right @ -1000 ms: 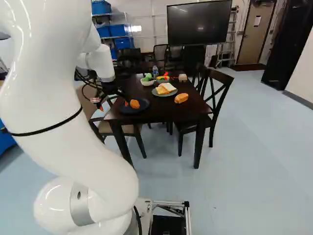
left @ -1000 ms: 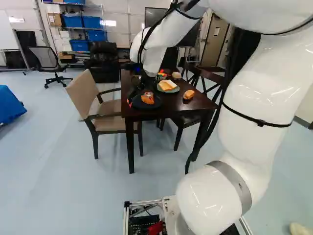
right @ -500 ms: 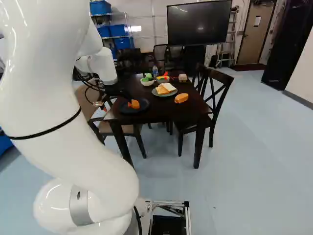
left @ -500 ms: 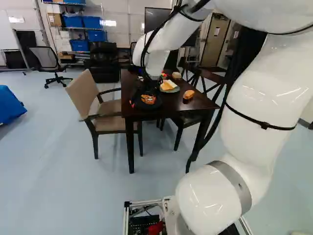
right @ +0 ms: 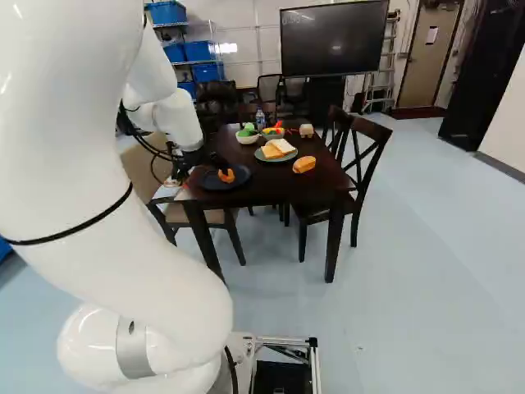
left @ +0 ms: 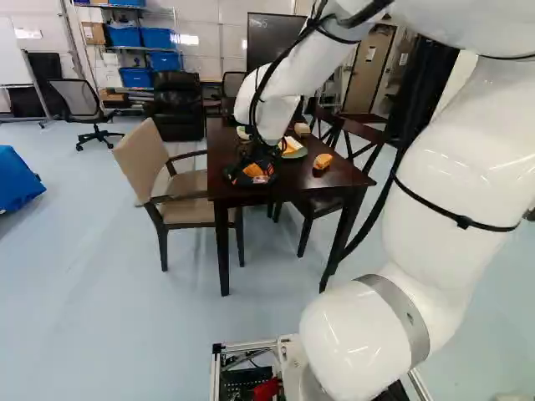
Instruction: Move the croissant to the empty plate
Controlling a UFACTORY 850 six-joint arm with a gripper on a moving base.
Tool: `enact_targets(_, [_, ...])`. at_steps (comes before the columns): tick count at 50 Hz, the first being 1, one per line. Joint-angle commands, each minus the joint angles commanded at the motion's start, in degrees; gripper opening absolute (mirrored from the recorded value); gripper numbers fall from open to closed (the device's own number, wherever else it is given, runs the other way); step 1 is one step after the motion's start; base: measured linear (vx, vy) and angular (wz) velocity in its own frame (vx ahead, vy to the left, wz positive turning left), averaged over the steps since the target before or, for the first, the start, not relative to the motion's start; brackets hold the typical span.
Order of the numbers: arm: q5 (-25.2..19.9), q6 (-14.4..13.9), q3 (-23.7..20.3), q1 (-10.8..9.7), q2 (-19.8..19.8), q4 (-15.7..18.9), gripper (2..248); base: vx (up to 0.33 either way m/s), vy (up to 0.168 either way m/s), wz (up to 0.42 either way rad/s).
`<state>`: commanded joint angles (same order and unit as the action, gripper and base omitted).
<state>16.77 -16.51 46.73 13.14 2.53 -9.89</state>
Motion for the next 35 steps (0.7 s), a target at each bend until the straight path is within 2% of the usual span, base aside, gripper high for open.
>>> enact_targets(18, [-9.8,2.42,-6.12,-1.93,-2.72,1.45,247,0.0,0.0,0.0])
enact_targets(35, [-20.95,5.18,-13.1,-4.12,-5.82,3.1,247,0.0,0.0,0.0])
